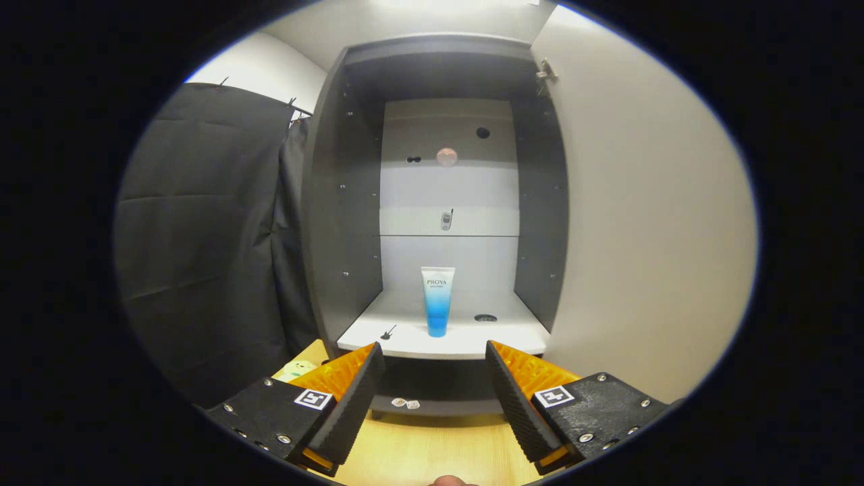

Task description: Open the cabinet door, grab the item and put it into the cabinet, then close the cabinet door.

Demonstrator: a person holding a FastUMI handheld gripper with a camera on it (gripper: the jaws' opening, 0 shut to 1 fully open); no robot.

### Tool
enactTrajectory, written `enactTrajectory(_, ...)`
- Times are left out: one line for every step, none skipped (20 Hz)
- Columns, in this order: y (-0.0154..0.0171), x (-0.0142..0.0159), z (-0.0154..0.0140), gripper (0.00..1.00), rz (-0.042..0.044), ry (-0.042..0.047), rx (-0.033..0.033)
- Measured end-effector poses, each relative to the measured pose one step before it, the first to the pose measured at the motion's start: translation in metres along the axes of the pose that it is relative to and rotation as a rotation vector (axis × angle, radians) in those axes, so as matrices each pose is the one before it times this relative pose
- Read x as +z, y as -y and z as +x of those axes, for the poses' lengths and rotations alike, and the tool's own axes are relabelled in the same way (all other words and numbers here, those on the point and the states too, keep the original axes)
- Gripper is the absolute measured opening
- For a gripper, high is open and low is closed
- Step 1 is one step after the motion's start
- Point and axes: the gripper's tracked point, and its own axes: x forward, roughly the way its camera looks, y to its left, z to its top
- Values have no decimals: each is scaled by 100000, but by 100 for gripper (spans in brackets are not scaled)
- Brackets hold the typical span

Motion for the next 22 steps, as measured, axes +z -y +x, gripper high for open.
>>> enactTrajectory(-458,-85,-1679,93,2201,206,393)
enactTrajectory(-96,-198,-1806,93,1657,-125,97)
enactTrajectory(-436,-261,-2015,93,617,-170,900)
enactTrajectory(61,-192,-1523,93,-134,163,-766)
enactTrajectory(-575,-806,-2344,93,62,242,-329)
enactTrajectory(-100,-357,-1468,93,749,-46,-530)
enactTrajectory(-132,-437,-1285,93,696,-540,292)
enactTrajectory(-205,-304,-1286,93,373,-427,671)
enactTrajectory(290,-44,-1274,93,-560,13,-58)
enactTrajectory(284,86,-1244,93,-431,315,738)
enactTrajectory(286,-99,-1059,93,-666,-121,767)
enactTrajectory(812,-273,-1049,93,-563,-901,-8)
enactTrajectory(1121,-296,-939,93,475,-595,8)
enactTrajectory(1460,-182,-811,93,1007,-867,-851)
enactTrajectory(1952,-438,-843,93,1084,-1562,-1558)
enactTrajectory(1930,-110,-683,93,1479,-917,-1542)
enactTrajectory(2420,161,-733,93,1999,-94,-2065)
enactTrajectory(2469,213,-597,94,1144,31,-2533)
enactTrajectory(2724,-215,-563,93,219,-793,-3087)
enactTrajectory(2387,38,-480,93,269,-273,-2325)
enactTrajectory(2664,194,-235,93,170,-150,-2303)
enactTrajectory(2060,164,-7,93,-587,-425,-1339)
